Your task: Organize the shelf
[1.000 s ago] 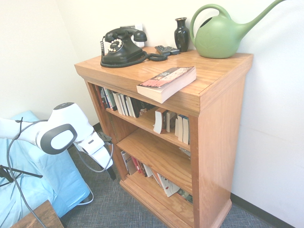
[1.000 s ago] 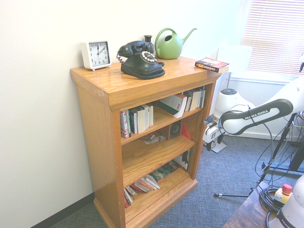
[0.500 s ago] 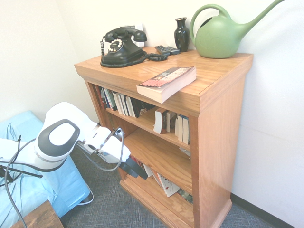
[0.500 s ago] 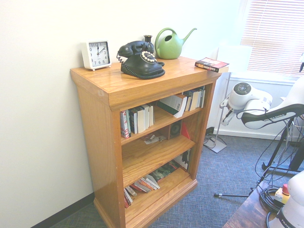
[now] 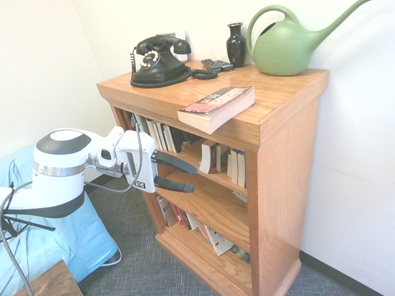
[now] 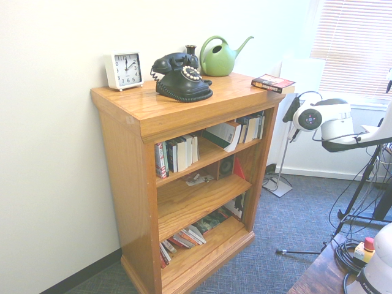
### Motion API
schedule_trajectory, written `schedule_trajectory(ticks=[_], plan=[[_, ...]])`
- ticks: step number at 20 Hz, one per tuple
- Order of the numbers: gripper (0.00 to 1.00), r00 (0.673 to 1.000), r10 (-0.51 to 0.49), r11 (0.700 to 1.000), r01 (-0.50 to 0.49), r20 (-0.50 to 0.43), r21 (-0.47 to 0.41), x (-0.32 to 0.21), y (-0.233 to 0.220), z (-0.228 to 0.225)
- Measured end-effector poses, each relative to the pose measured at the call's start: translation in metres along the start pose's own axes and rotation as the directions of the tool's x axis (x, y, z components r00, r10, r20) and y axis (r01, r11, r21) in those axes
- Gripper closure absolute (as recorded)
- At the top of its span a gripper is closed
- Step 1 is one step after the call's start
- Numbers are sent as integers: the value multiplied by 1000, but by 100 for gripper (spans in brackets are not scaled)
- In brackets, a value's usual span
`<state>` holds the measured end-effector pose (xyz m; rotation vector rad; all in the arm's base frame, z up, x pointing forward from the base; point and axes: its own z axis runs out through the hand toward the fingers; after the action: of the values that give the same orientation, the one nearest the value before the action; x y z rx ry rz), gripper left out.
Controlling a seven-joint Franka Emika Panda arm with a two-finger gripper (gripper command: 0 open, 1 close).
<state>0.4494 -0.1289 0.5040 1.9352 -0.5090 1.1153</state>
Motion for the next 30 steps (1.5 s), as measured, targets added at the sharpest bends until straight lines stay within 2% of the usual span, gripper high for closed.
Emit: schedule_trajectory(ticks=[3,8,11,14,18,24,30], plan=[[0,998,-22,1000,21,-59,-13,7,-3,-5],[0,999,26,1000,-27,-39,-13,13,2,-3],[0,987,-16,998,5,-161,-65,26,11,-2],[0,953,-86,989,47,-289,-138,32,23,4],[0,913,-155,979,90,-376,-184,29,28,8],[0,863,-190,981,148,-468,-125,17,21,-22],[0,845,-189,978,206,-501,-23,20,24,-28]])
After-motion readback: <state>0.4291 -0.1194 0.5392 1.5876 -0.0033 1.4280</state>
